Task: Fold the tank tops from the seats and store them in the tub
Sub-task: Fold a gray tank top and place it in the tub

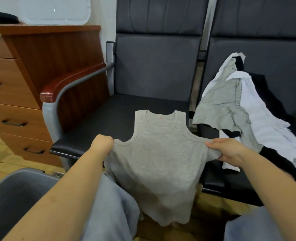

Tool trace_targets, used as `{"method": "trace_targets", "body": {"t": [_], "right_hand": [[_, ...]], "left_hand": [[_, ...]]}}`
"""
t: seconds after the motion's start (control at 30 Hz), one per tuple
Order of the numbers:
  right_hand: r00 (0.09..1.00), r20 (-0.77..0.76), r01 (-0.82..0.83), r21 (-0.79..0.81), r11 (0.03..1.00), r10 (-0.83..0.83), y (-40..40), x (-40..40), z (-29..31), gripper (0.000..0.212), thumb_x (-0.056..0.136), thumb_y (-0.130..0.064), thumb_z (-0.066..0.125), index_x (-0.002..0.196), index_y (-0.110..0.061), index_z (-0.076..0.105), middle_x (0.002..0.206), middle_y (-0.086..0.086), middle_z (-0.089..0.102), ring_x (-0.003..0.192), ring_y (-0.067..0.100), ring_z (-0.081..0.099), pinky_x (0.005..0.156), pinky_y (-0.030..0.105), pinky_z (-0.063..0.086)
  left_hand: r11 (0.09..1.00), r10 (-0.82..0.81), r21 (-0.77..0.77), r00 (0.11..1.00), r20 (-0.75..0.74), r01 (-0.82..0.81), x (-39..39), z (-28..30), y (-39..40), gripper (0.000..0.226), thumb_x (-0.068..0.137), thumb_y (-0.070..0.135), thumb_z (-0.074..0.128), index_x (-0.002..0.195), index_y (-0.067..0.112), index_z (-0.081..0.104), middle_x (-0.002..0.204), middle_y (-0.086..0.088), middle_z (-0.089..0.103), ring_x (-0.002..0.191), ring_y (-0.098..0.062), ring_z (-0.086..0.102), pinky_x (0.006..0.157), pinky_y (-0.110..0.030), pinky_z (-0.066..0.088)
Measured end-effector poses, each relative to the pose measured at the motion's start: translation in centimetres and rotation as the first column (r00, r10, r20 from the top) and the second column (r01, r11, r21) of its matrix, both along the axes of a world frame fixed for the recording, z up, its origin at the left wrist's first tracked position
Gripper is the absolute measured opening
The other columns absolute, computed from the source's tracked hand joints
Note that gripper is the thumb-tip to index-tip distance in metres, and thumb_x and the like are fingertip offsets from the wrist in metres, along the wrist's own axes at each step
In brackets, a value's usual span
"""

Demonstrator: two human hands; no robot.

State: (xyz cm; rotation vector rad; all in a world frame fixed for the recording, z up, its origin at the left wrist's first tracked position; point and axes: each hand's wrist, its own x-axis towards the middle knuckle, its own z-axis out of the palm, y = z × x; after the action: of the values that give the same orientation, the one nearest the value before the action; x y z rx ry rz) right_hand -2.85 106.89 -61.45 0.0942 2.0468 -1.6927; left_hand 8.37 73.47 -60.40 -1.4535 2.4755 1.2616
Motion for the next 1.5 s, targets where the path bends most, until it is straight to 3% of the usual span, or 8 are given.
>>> {"method": "trace_targets", "body": {"t": [0.13,0.3,0.4,0.5,0.87,1.07,1.3,1.5], "right_hand": [[0.993,0.067,-0.097,0.013,0.995,0.096,2.2,0.4,-0.2,0.012,0.092,-0.003,0.057,0.098,-0.003,0.067,0.081,0.008,0.075,0.068,0.015,0.071,0.053,0.023,0.055],[0.994,0.072,-0.09,0.032,0.995,0.088,2.2,-0.1,-0.2,0.027,0.095,0.008,0.043,0.107,-0.001,0.065,0.09,0.012,0.074,0.085,0.023,0.067,0.069,0.029,0.057],[0.995,0.092,0.011,0.109,0.994,-0.021,0.2,-0.9,-1.2,0.023,0.097,-0.007,0.049,0.112,0.001,0.064,0.105,0.018,0.07,0.095,0.031,0.065,0.085,0.042,0.053],[0.993,0.084,0.068,0.156,0.985,-0.082,-2.4,-1.3,-1.1,0.037,0.091,-0.036,0.062,0.111,-0.005,0.066,0.117,0.013,0.064,0.112,0.031,0.058,0.095,0.042,0.047],[1.0,-0.019,-0.011,0.093,0.996,0.013,-4.8,-0.6,-2.1,0.032,0.092,-0.028,0.062,0.119,-0.012,0.062,0.102,-0.002,0.064,0.083,0.01,0.057,0.067,0.025,0.043],[0.995,0.004,-0.095,0.072,0.993,0.095,-5.0,-0.2,-3.0,0.037,0.087,-0.042,0.066,0.111,-0.015,0.067,0.111,0.005,0.068,0.105,0.022,0.064,0.098,0.041,0.049],[0.991,0.092,-0.089,-0.062,0.994,0.094,-4.5,0.7,-2.2,0.04,0.089,-0.043,0.062,0.112,-0.01,0.066,0.102,0.013,0.072,0.096,0.026,0.069,0.088,0.039,0.055],[0.966,0.09,0.253,-0.136,0.958,-0.243,-2.2,-0.8,-0.3,0.043,0.089,-0.047,0.061,0.105,-0.008,0.064,0.094,0.012,0.07,0.086,0.026,0.066,0.076,0.037,0.054]], "left_hand": [[0.948,-0.18,-0.231,0.969,0.168,0.216,-0.2,-0.5,0.3,0.03,0.1,0.017,0.046,0.128,0.011,0.054,0.127,-0.005,0.057,0.115,-0.019,0.056,0.087,-0.027,0.043],[0.998,-0.066,-0.029,0.995,-0.07,0.064,-1.7,-1.4,-0.3,0.036,0.1,0.012,0.045,0.135,0.002,0.05,0.133,-0.013,0.055,0.115,-0.025,0.056,0.079,-0.024,0.048],[0.997,-0.073,-0.043,0.985,-0.155,0.067,-3.2,-2.3,-0.8,0.023,0.098,0.016,0.051,0.099,-0.003,0.063,0.086,-0.011,0.06,0.067,-0.021,0.049,0.055,-0.023,0.036],[0.99,-0.133,-0.074,0.983,-0.129,0.124,-4.6,-3.1,-0.1,0.036,0.096,0.029,0.056,0.065,0.013,0.048,0.067,-0.003,0.048,0.064,-0.02,0.048,0.071,-0.034,0.044],[0.874,-0.455,0.08,0.865,-0.209,0.479,-8.1,-3.3,8.5,0.025,0.093,0.025,0.06,0.093,0.004,0.073,0.08,-0.005,0.069,0.077,-0.018,0.063,0.072,-0.027,0.05],[0.623,-0.747,0.096,0.627,-0.221,0.776,-7.5,-3.5,12.9,0.034,0.088,0.036,0.067,0.12,0.024,0.067,0.112,0.012,0.067,0.102,-0.005,0.06,0.083,-0.017,0.046],[0.525,-0.756,0.192,0.557,-0.344,0.83,-5.8,-2.1,13.5,0.023,0.09,0.039,0.065,0.112,0.033,0.07,0.11,0.013,0.071,0.104,-0.002,0.065,0.094,-0.022,0.05],[0.705,-0.618,0.115,0.685,-0.386,0.7,-4.5,-0.2,12.2,0.037,0.085,0.057,0.058,0.093,0.026,0.075,0.09,0.011,0.073,0.089,-0.006,0.067,0.079,-0.023,0.051]]}}
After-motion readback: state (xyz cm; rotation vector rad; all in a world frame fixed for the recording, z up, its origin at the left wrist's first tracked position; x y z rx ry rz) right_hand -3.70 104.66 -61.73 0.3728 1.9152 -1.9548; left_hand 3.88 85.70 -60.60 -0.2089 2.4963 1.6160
